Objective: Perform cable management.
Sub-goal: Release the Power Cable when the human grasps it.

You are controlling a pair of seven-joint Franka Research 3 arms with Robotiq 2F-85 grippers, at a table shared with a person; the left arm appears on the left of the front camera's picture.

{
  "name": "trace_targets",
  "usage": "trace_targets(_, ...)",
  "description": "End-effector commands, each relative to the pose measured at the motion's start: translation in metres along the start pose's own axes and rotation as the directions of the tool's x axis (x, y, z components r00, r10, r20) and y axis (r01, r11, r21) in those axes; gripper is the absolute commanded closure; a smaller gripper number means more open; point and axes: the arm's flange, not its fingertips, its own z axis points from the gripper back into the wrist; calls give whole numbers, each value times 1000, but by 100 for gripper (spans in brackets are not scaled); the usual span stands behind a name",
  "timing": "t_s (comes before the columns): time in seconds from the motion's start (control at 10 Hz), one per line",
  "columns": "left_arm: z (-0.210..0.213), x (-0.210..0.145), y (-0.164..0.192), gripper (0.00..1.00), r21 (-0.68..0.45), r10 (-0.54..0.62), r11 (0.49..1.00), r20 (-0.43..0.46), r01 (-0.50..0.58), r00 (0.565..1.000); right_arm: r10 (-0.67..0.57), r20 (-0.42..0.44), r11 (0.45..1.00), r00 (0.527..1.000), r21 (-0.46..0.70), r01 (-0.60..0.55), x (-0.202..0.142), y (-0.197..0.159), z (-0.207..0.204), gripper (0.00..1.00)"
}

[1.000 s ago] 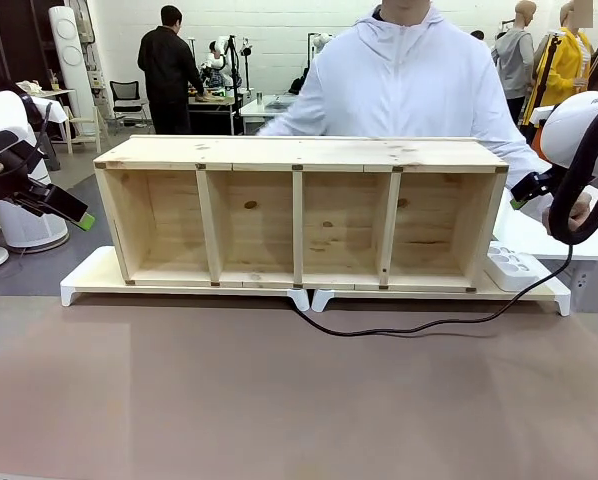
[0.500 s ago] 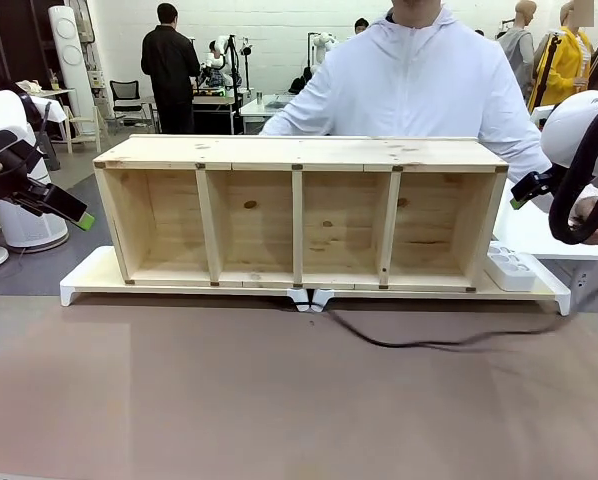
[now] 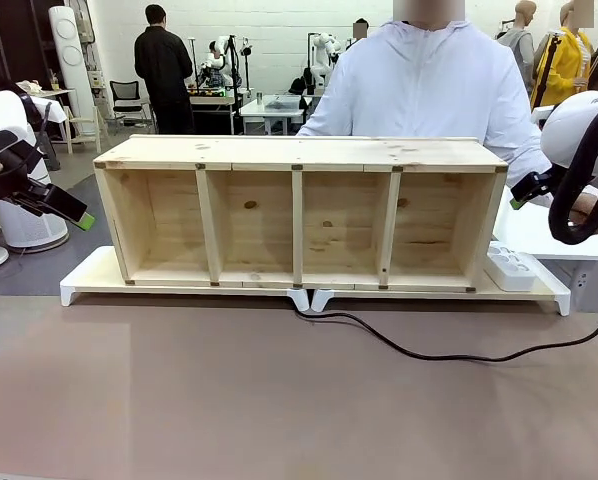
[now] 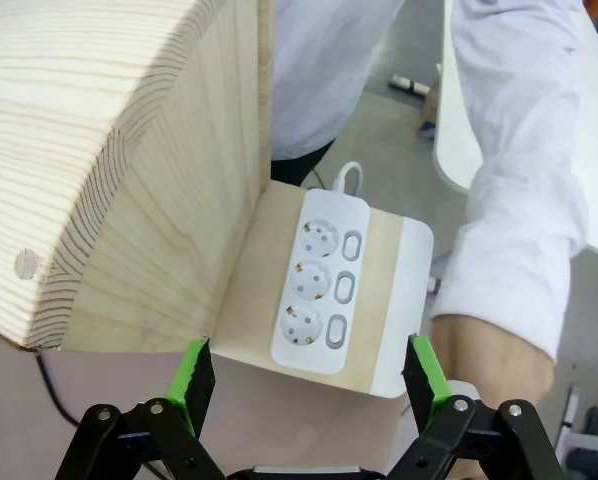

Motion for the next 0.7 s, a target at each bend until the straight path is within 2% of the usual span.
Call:
trace_targets(0.0, 0, 0, 0, 0, -5, 14, 1000, 1, -14, 1000, -8, 2, 1000, 1000, 4, 8, 0, 0, 0, 2)
trace_targets(0.6, 0, 0, 0, 0, -5, 14, 1000, 1, -14, 1000, -8, 2, 1000, 1000, 4, 8, 0, 0, 0, 2)
